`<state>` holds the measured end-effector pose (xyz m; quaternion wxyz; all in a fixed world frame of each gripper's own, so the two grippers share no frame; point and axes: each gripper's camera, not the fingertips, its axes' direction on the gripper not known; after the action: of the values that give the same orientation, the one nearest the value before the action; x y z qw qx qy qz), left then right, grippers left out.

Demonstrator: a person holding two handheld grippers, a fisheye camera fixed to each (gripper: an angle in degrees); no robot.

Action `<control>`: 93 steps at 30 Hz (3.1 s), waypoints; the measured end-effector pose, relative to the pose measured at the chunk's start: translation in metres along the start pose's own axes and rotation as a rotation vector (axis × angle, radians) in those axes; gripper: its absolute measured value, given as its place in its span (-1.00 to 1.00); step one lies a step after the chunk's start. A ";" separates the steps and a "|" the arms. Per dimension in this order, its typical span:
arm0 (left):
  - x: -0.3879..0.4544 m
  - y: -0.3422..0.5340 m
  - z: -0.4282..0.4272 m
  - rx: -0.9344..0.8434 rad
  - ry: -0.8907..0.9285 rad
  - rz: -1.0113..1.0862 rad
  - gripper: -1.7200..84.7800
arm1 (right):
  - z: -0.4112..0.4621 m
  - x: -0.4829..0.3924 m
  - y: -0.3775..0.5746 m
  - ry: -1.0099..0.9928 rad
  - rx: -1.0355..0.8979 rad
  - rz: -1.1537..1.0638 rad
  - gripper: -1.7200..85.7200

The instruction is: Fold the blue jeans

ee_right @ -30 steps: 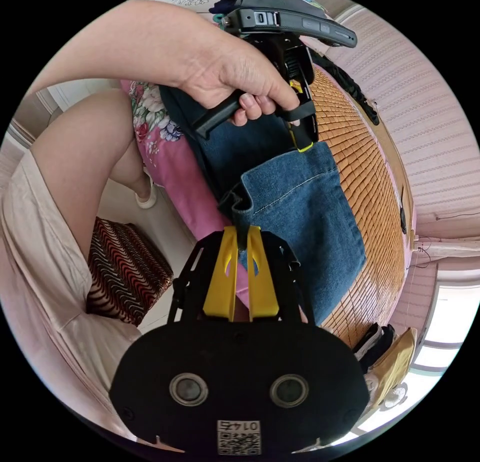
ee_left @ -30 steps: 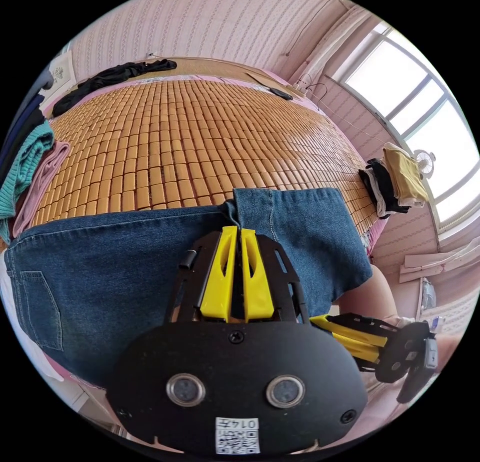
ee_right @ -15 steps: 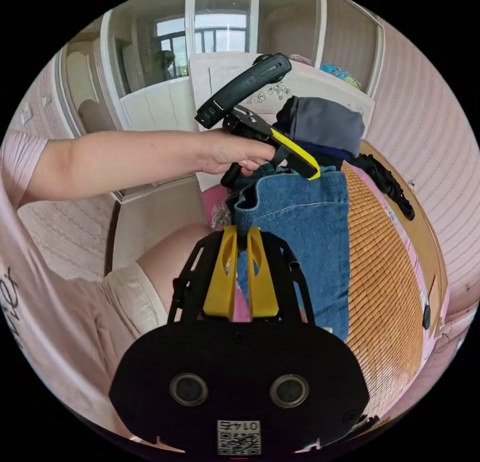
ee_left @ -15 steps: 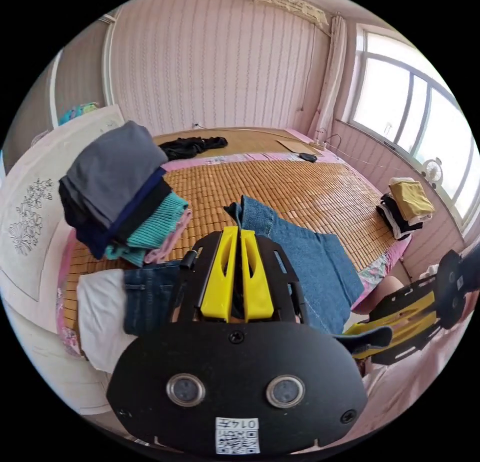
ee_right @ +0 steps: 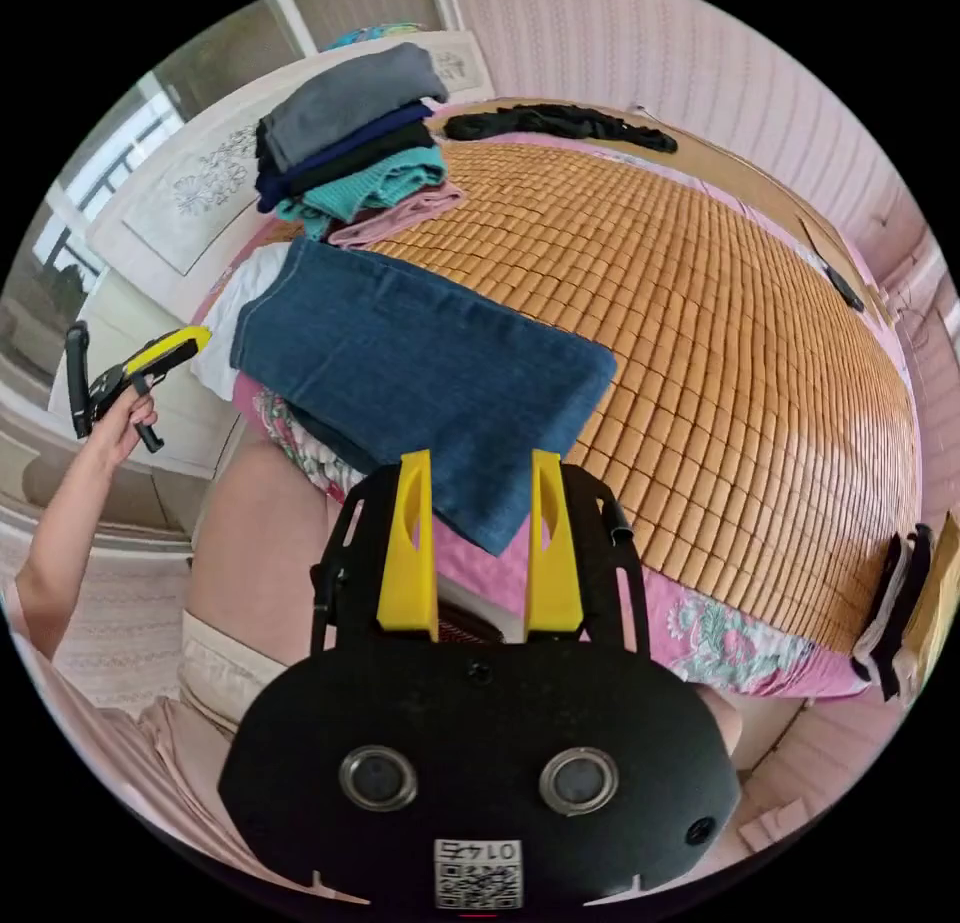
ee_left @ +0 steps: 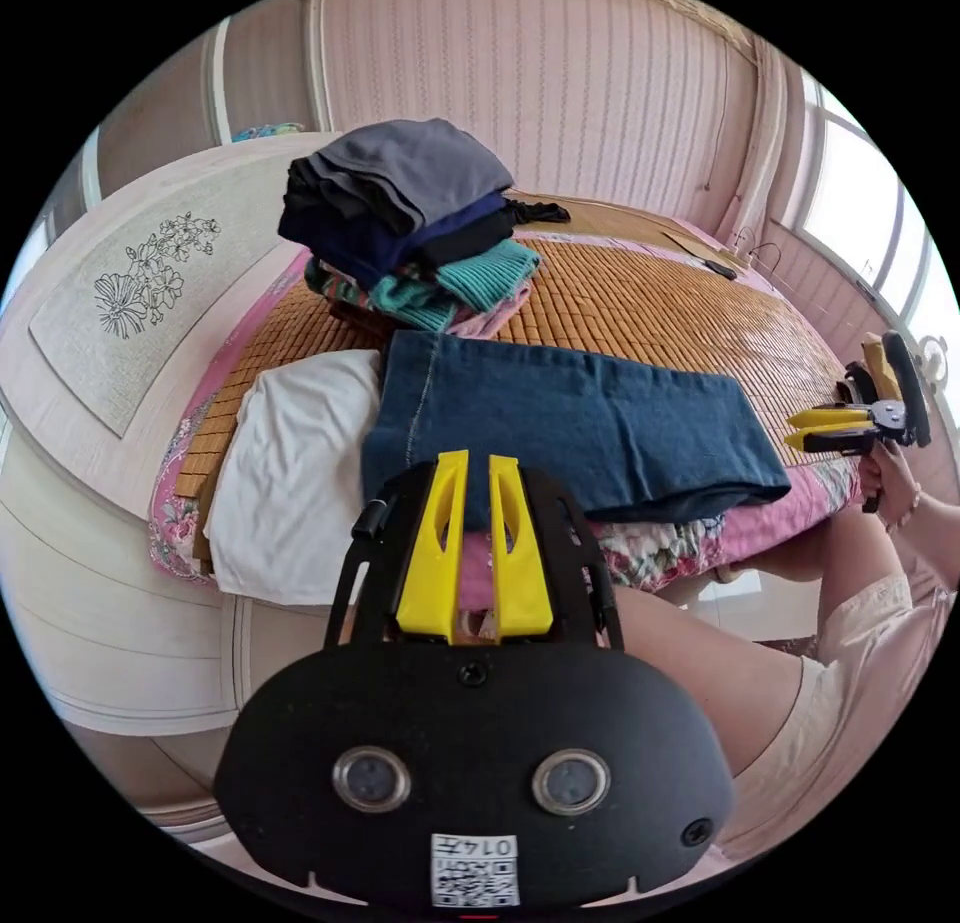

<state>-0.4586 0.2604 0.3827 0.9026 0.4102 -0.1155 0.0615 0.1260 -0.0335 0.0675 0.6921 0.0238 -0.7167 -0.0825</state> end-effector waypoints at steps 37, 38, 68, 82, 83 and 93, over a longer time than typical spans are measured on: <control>0.191 0.063 0.043 -0.006 0.407 0.169 -0.98 | -0.109 0.157 0.022 0.161 -0.090 0.452 -0.95; 0.195 0.072 0.040 0.014 0.410 0.175 -0.98 | -0.108 0.144 0.025 0.146 -0.066 0.446 -0.96; 0.310 0.182 0.114 0.011 0.335 0.443 -0.98 | -0.001 -0.124 -0.037 0.038 -0.293 -0.213 -0.98; 0.376 0.157 0.200 -0.146 0.231 0.567 -0.98 | 0.034 -0.107 -0.215 0.241 -0.288 -0.236 -0.98; 0.380 0.160 0.207 -0.146 0.225 0.603 -0.98 | 0.046 -0.105 -0.225 0.247 -0.327 -0.238 -0.97; 0.386 0.166 0.211 -0.093 0.198 0.687 -0.98 | 0.079 -0.077 -0.266 0.080 -0.536 -0.254 -0.98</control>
<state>-0.1534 0.2165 0.7380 0.8536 0.2980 -0.1612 0.3956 0.0286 -0.2778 -0.0513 0.6855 -0.0671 -0.6329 -0.3536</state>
